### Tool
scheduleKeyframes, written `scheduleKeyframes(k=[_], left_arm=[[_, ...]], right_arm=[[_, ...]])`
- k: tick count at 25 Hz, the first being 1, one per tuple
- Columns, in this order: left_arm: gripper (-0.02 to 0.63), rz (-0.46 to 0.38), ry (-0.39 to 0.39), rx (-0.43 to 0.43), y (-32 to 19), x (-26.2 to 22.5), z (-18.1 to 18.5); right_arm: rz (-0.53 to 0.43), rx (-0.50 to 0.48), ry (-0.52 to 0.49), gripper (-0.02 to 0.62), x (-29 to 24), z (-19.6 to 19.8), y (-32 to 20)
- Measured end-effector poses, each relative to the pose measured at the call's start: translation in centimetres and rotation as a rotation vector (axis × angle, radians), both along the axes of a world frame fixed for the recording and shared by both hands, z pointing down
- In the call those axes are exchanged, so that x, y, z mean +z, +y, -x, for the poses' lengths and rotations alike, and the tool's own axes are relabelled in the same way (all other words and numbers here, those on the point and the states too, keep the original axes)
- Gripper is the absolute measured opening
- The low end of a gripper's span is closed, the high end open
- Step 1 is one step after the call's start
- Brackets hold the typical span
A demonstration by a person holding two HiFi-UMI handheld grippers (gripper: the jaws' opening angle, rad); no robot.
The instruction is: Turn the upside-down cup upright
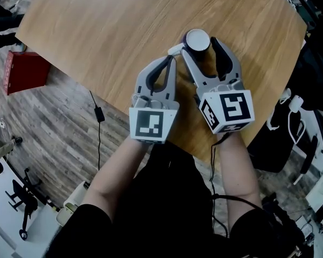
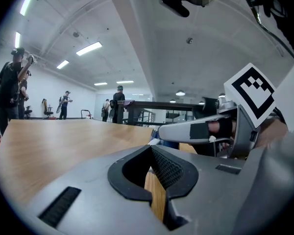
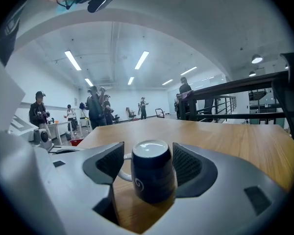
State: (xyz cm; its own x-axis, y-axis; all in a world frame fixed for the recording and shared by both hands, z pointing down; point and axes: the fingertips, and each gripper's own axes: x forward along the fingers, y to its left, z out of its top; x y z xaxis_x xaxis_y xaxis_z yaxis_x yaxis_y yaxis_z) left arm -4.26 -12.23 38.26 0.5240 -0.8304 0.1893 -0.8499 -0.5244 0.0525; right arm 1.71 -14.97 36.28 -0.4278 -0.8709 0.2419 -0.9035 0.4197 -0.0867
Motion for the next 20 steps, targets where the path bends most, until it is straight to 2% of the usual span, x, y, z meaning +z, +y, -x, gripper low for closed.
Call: scheduleKeyframes(k=[9, 14, 20], left_arm=[[0.008, 0.016, 0.006, 0.005, -0.4, 0.2, -0.1], [0.008, 0.021, 0.006, 0.009, -0.6, 0.2, 0.0], [0.008, 0.013, -0.013, 0.013, -0.9, 0.3, 0.4]], right_arm=[[0.032, 0.021, 0.01, 0.282, 0.8, 0.1, -2.7], [0.019, 0.0, -0.01, 0.282, 0.4, 0.9, -3.5], [0.014, -0.025, 0.028, 0.282, 0.6, 1.4, -4.4]])
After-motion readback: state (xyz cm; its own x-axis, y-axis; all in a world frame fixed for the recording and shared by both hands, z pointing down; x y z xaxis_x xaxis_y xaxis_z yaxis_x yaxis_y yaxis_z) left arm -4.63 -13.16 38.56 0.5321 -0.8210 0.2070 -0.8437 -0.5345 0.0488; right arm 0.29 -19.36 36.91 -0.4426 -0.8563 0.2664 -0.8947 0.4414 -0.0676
